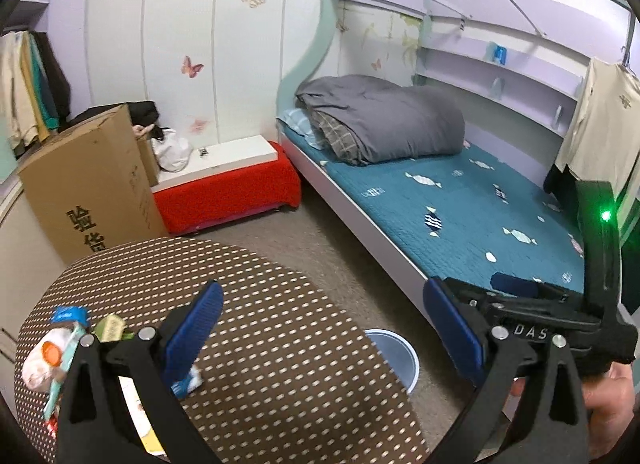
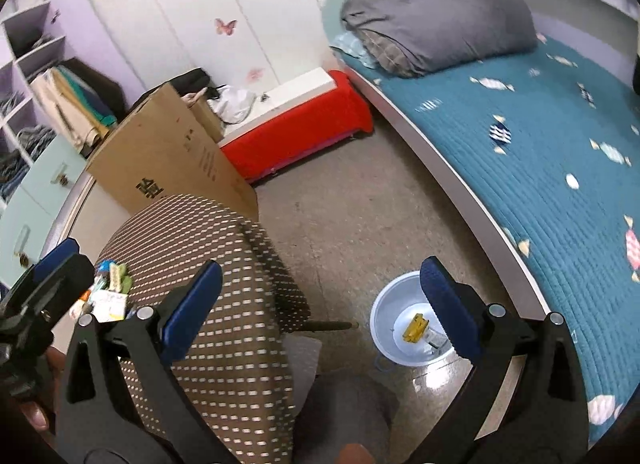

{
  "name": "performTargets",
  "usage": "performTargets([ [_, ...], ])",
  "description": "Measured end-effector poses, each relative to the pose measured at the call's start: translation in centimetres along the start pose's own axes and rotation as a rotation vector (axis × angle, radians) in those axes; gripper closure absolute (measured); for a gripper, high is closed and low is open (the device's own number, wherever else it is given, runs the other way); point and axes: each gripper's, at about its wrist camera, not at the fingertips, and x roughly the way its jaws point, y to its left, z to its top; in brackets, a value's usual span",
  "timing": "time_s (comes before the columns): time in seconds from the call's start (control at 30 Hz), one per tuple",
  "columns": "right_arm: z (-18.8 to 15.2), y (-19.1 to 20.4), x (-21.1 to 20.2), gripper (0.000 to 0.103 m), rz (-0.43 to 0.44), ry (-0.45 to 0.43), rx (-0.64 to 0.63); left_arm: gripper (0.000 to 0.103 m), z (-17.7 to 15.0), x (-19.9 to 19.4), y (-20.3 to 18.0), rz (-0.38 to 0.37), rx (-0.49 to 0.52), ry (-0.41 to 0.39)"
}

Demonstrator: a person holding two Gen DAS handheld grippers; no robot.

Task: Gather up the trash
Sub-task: 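Grasp the white-and-yellow medicine box with the right tool while the left tool grasps the red string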

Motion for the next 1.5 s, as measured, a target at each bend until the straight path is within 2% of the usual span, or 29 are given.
performTargets([
  [0.6,-2.6,13.0,-0.4,0.006,0.096,0.018,-0.226,0.005,-5.8,-7.5,12.1,0.198,-0.190,-0.025],
  [0.83,-4.1,16.8,0.1,0.006,0.121,0.043,-0.293,0.005,-9.5,-10.0,17.1,0.280,-0.275,-0.017],
  [0.97,-5.1,18.5,0.6,0.006,0.131,0.063,-0.323,0.005,-11.5,-10.7,19.4,0.301,-0.326,-0.002],
  [1.13,-6.1,20.3,1.2,0.006,0.138,0.085,-0.358,0.005,-13.1,-10.2,20.4,0.326,-0.321,0.024],
  [1.33,-7.0,20.7,2.0,0.006,0.131,0.110,-0.362,0.006,-14.5,-8.5,21.0,0.290,-0.309,0.069],
  [1.37,-7.1,20.7,2.0,0.006,0.129,0.112,-0.361,0.008,-14.6,-8.1,21.1,0.286,-0.303,0.076],
  [1.43,-7.2,20.6,2.2,0.006,0.123,0.118,-0.357,0.027,-14.7,-7.3,21.2,0.268,-0.295,0.097],
  [1.5,-7.3,20.4,2.3,0.006,0.121,0.123,-0.354,0.034,-15.1,-6.3,21.6,0.249,-0.295,0.126],
])
